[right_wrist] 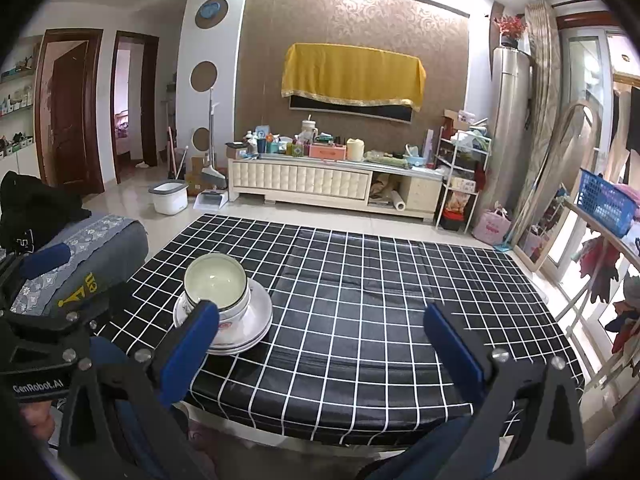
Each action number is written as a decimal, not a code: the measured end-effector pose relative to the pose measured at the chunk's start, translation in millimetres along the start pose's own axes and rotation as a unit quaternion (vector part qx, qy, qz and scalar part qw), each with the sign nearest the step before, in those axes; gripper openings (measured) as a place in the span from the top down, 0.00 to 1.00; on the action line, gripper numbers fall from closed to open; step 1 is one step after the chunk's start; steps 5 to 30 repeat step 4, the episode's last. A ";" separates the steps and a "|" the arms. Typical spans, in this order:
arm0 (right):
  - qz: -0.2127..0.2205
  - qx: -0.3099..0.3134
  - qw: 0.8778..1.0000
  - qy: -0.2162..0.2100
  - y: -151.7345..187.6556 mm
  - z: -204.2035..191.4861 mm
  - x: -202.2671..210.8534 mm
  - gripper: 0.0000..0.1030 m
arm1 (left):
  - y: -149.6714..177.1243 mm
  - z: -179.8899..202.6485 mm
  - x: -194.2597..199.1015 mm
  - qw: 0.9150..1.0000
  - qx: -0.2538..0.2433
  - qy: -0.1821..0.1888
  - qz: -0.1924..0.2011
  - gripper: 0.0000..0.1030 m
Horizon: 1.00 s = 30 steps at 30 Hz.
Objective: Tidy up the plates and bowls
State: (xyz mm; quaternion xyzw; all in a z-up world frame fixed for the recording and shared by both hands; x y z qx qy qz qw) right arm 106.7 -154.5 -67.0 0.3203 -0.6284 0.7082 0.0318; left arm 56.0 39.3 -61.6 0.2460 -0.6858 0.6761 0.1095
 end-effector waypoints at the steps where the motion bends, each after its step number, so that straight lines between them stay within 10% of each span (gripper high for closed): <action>1: 0.000 0.000 1.000 0.000 -0.1 0.3 -0.3 0.00 | 0.4 0.1 0.0 1.000 0.000 0.001 0.000 0.00; 30: -0.001 -0.002 1.000 0.001 1.2 0.4 -0.9 0.00 | -0.1 0.4 -0.5 1.000 -0.001 0.002 0.000 0.00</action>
Point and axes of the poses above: each gripper's, at about its wrist camera, not at the fingertips, and x roughly against the way its jaws point, z to its right, y to its underside, the point moved 7 cm from there along -x, roughly the way its jaws point, and after that the axes turned 9 degrees about -y, right-handed, at the moved point
